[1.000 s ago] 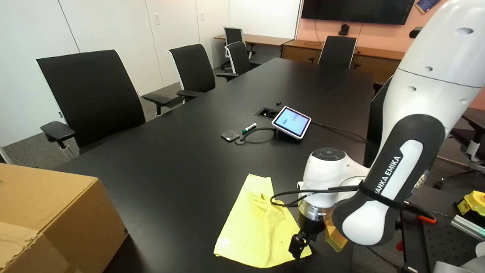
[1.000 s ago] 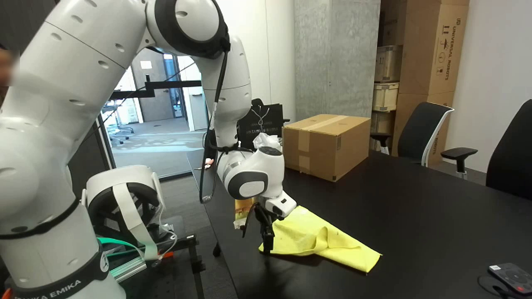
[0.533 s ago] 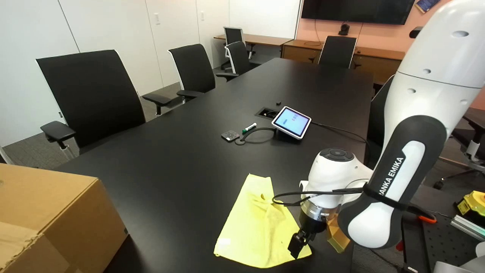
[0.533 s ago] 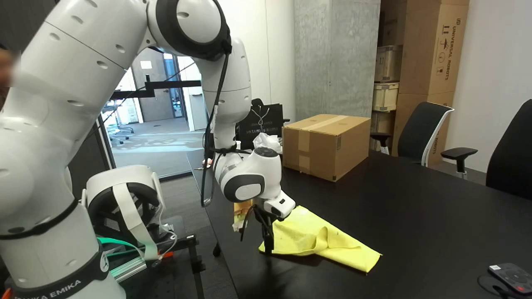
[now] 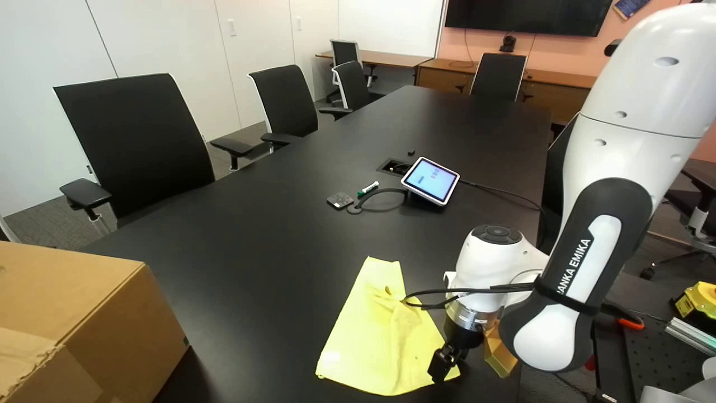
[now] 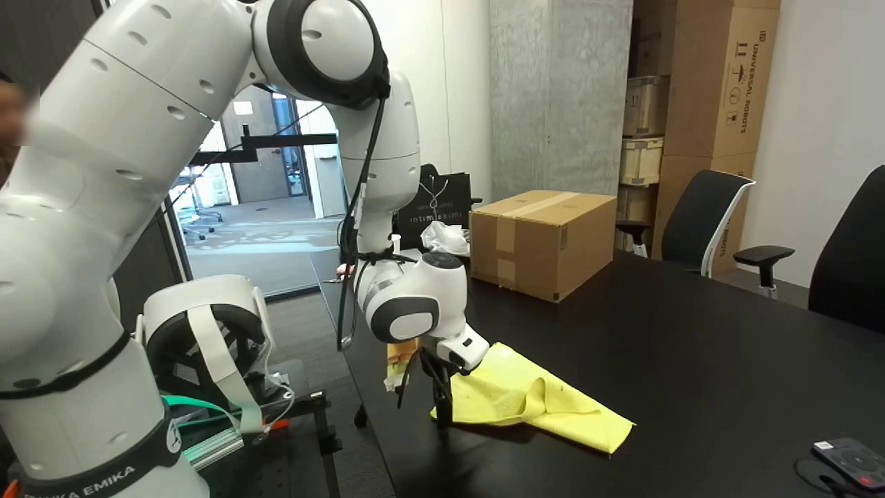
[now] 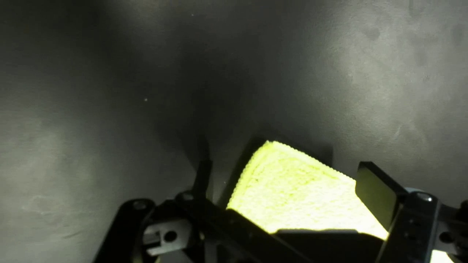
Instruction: Fold the towel
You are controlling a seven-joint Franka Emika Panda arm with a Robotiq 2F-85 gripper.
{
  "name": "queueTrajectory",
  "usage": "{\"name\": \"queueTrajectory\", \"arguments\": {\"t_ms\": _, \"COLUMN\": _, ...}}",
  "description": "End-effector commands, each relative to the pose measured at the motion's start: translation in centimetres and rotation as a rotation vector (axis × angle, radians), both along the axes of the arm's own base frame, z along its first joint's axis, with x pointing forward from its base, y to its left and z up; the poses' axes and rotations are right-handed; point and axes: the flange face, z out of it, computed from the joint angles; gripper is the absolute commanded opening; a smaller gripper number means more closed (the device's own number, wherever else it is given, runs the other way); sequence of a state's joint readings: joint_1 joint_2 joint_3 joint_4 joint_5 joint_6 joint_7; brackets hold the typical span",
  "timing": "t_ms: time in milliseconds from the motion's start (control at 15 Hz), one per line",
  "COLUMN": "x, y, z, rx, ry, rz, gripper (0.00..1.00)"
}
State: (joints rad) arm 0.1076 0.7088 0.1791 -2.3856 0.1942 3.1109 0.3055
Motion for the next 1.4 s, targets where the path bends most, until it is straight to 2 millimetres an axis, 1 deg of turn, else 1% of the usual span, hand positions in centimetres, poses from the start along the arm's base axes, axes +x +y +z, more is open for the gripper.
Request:
{"name": "queueTrajectory", "arguments": {"t_ms": 0, "x": 0.4, "y": -0.1, "z": -0.3, "rx": 0.007, "ry": -0.029, "rz": -0.003, "gripper": 1.0}}
{"name": "queueTrajectory", "arguments": {"t_ms": 467, "x": 1.2, "y": -0.2, "z": -1.2, "rx": -0.005, "ry": -0.059, "rz": -0.01, "gripper": 1.0}}
{"name": "queueTrajectory", "arguments": {"t_ms": 533, "x": 1.2, "y": -0.2, "z": -1.2, "rx": -0.006, "ry": -0.059, "rz": -0.009, "gripper": 0.96}}
{"name": "queueTrajectory", "arguments": {"t_ms": 600, "x": 1.3, "y": -0.2, "z": -1.1, "rx": -0.005, "ry": -0.059, "rz": -0.011, "gripper": 0.74}}
{"name": "queueTrajectory", "arguments": {"t_ms": 733, "x": 1.1, "y": -0.2, "z": -0.5, "rx": -0.009, "ry": -0.047, "rz": -0.019, "gripper": 0.7}}
{"name": "queueTrajectory", "arguments": {"t_ms": 933, "x": 1.0, "y": -0.2, "z": 0.3, "rx": -0.016, "ry": -0.042, "rz": -0.016, "gripper": 0.47}}
{"name": "queueTrajectory", "arguments": {"t_ms": 1200, "x": 0.8, "y": 0.4, "z": 1.9, "rx": -0.019, "ry": -0.035, "rz": 0.006, "gripper": 0.16}}
{"name": "queueTrajectory", "arguments": {"t_ms": 1267, "x": 0.8, "y": 0.6, "z": 2.3, "rx": -0.019, "ry": -0.025, "rz": 0.013, "gripper": 0.1}}
{"name": "queueTrajectory", "arguments": {"t_ms": 1333, "x": 0.8, "y": 0.8, "z": 2.7, "rx": -0.016, "ry": -0.016, "rz": 0.024, "gripper": 0.08}}
